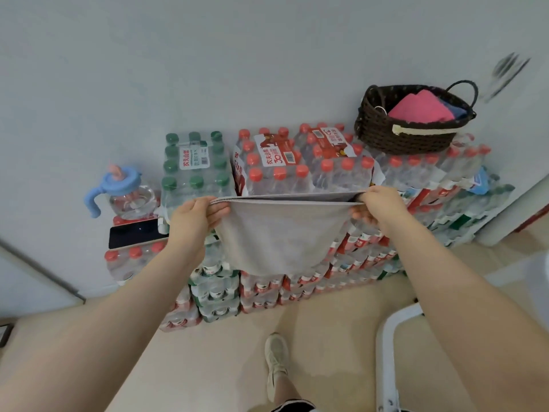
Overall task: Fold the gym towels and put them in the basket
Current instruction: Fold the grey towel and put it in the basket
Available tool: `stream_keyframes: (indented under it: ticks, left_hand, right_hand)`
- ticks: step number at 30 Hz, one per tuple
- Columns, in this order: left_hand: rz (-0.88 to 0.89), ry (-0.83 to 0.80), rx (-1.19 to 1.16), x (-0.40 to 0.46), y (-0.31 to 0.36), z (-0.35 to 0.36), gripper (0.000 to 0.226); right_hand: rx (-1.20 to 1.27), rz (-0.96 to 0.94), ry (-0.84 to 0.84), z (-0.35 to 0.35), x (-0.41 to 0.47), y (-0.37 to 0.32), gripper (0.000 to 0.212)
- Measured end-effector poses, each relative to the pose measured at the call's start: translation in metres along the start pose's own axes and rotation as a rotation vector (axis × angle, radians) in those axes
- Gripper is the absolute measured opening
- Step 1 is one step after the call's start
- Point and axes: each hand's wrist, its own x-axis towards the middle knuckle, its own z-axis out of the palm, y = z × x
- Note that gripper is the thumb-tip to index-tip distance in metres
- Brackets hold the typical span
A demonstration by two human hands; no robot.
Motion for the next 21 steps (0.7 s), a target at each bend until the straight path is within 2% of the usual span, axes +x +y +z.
stream_keyframes:
  ticks: [3,5,10,13,17,21]
  left_hand:
    - [0.013,0.023,0.035,0.034,0.006,0.023,0.019]
    - [0.01,0.052,0.062,0.057,0.012,0.04,0.018]
    - [-0.076,0.096,0.0,0.116,0.037,0.08,0.016]
    - [-0.142,0.084,-0.048,0.151,0.047,0.097,0.019]
    - [-0.175,0.083,-0.011,0.189,0.051,0.114,0.022]
    - [-0.175,0.107,0.034,0.223,0.057,0.13,0.019]
  right_hand:
    - [0.016,0.093,-0.059,0.001,0.04,-0.027,0.019]
    - [0.12,0.146,-0.108,0.002,0.071,-0.045,0.019]
    - [0.241,0.162,-0.293,0.0,0.134,-0.095,0.02]
    - [0.161,0.153,-0.389,-0.003,0.172,-0.117,0.016]
    - [-0.057,0.179,-0.389,0.004,0.221,-0.136,0.015]
    - [0.128,0.282,-0.436,0.024,0.261,-0.152,0.025]
